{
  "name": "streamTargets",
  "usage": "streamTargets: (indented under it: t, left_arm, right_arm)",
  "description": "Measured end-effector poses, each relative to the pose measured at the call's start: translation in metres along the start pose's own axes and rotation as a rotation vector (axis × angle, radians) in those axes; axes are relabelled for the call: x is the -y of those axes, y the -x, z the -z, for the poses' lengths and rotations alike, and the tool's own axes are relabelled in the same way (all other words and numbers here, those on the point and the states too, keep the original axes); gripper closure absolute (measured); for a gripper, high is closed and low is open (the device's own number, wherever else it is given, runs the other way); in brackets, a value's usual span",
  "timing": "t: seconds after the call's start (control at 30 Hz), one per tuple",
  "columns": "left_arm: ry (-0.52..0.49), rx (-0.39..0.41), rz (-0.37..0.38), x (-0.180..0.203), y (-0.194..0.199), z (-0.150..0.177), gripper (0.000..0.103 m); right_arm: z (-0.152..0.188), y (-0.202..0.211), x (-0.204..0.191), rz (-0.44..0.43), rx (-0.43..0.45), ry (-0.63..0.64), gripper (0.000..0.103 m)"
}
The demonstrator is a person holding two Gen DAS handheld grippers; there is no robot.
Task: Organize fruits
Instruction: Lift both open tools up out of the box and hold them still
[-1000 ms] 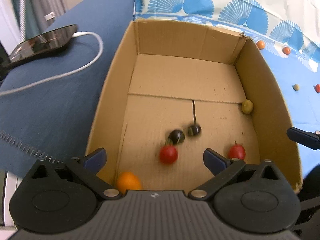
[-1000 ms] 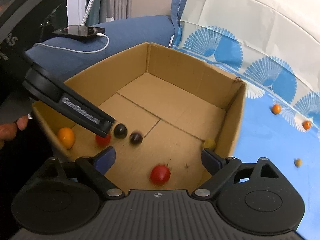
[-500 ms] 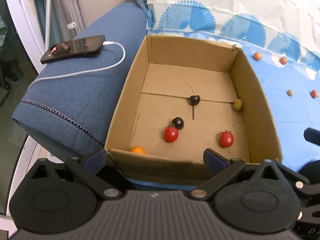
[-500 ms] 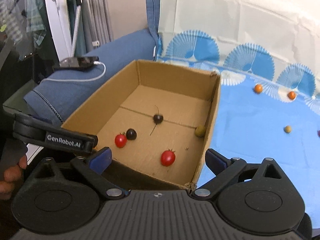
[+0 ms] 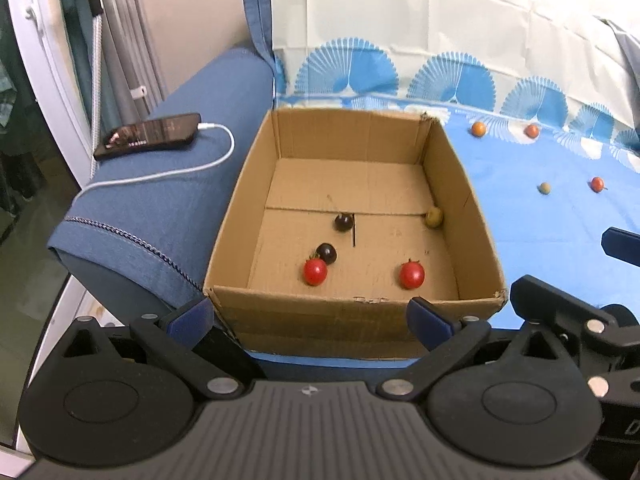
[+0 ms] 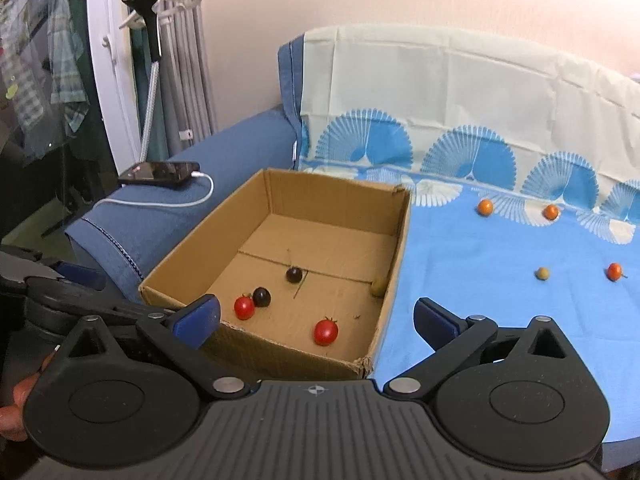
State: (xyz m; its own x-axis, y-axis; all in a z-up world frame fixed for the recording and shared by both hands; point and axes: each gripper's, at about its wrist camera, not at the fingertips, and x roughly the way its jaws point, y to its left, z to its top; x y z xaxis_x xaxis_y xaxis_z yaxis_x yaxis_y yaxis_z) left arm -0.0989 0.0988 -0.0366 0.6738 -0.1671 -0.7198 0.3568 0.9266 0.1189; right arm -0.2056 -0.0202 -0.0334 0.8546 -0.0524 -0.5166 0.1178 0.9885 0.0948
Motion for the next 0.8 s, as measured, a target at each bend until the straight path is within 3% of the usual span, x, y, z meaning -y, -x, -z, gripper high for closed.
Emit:
streamTargets:
  t: [0.33,0.8]
  left_arm:
    - [0.004,0.036,-0.002,-0.001,0.019,0.004,0.0]
    - [0.003,0.03,0.002,-0.003,0.015,0.006,0.0]
  right_arm:
    - [0.002,0.019,0.0,-0.004,0.045,-0.005,0.001]
    - [0.003,0.017,0.001,-0.006,0.033,-0.021,0.001]
